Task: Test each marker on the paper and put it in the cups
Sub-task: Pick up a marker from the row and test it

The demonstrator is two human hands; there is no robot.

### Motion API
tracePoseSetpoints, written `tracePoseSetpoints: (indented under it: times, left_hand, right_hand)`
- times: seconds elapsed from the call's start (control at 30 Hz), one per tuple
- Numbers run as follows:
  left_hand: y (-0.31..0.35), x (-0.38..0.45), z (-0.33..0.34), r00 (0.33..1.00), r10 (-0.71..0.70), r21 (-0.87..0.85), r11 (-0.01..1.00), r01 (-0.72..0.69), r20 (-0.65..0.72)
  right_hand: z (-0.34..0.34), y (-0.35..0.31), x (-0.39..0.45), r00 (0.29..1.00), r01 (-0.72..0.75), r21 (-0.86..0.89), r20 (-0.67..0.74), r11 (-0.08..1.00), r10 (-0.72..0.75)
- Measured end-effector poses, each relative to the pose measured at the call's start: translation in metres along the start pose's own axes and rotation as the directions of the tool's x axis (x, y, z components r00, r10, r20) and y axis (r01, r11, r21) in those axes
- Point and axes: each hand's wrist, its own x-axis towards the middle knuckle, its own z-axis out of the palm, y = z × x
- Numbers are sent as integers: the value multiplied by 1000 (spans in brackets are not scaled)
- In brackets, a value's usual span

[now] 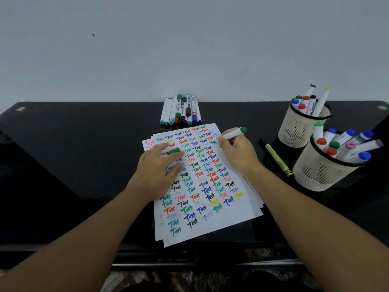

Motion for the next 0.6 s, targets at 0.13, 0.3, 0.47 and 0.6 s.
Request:
tracePoseSetpoints:
  times: [0.13,0.3,0.47,0.6]
  left_hand:
    - [4,-4,-1,995,-11,-52,999,6,-102]
    - [-2,-1,2,997,21,4,1000,-21,-80]
    - [-6,-2,5,989,87,-11,996,-89,-119]
    - [-6,-4,4,978,125,-40,990,-133,-167]
  right_hand:
    - [-1,2,-2,999,34,94,-39,995,-31]
    - [-1,4,-7,993,121,238,-42,964,-114]
    - [-5,3,-11,985,158,96,48,983,-163]
    - [-11,-1,-15,958,135,198,224,971,-179]
